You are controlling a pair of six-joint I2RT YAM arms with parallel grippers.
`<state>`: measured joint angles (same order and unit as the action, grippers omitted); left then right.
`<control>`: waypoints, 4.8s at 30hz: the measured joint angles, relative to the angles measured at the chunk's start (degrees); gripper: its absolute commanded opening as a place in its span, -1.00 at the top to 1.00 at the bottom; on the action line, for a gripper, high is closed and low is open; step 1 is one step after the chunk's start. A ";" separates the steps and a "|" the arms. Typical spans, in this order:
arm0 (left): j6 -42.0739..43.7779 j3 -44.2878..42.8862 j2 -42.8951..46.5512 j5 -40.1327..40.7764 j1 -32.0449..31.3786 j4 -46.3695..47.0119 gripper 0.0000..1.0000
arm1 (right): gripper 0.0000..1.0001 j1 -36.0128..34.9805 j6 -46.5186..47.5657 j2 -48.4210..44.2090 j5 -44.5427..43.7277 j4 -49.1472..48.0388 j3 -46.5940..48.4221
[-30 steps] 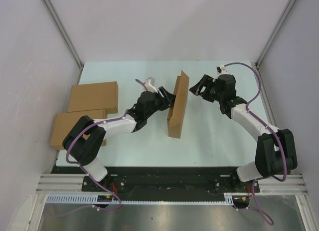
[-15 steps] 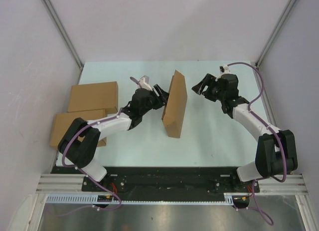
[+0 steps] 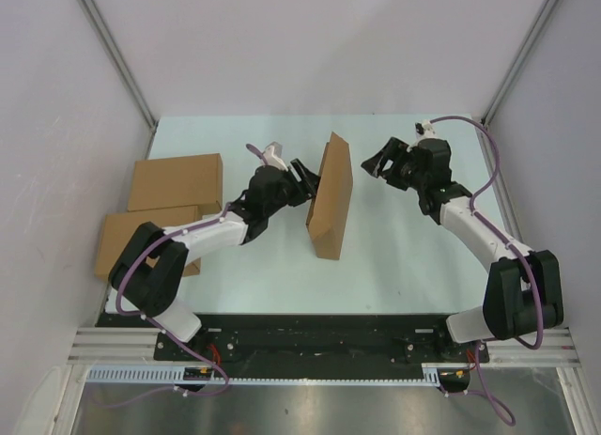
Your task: Fold the paper box
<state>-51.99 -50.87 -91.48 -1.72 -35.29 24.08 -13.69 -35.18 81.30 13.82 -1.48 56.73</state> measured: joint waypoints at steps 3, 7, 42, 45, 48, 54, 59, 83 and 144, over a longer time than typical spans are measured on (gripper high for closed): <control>0.55 -0.44 0.59 0.02 -0.04 -1.62 -0.40 | -0.53 0.00 0.02 -0.50 0.00 -0.02 0.00; 1.62 -0.81 1.81 0.07 -0.15 -4.22 -0.41 | -0.52 -0.07 0.00 -0.52 0.00 0.11 0.00; 2.49 -20.61 -14.14 -10.08 15.39 -5.33 -0.33 | -0.40 -0.90 4.52 -11.41 -7.80 11.23 -0.04; 0.07 -27.71 -23.71 -15.02 16.39 -3.80 -0.33 | -0.25 -1.07 5.46 -13.33 -8.96 12.92 -1.57; -1.77 -32.96 -30.53 -18.23 16.83 -3.76 -0.33 | -0.25 -2.36 6.25 -17.16 -9.92 14.84 -5.75; -3.15 -37.13 -34.45 -21.33 17.11 -3.76 -0.34 | -0.24 -19.43 6.43 -28.55 -17.09 18.38 -15.06; -4.04 -42.56 -37.09 -23.17 17.22 -1.31 -0.33 | -0.16 -37.99 2.78 -31.52 -26.73 18.32 -21.00; -2.91 -40.65 -37.33 -24.50 17.33 -1.51 -0.33 | -0.14 -40.54 -5.35 -19.32 -40.70 2.10 -24.63; 0.04 -64.13 -55.41 -21.62 15.15 -10.95 -0.20 | 0.23 -16.00 -5.33 -21.86 -24.50 1.70 -27.91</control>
<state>-51.94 -115.00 -146.89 -23.33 -20.14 13.13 -29.69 -40.51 59.44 -10.68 0.23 28.82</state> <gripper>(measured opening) 0.603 0.386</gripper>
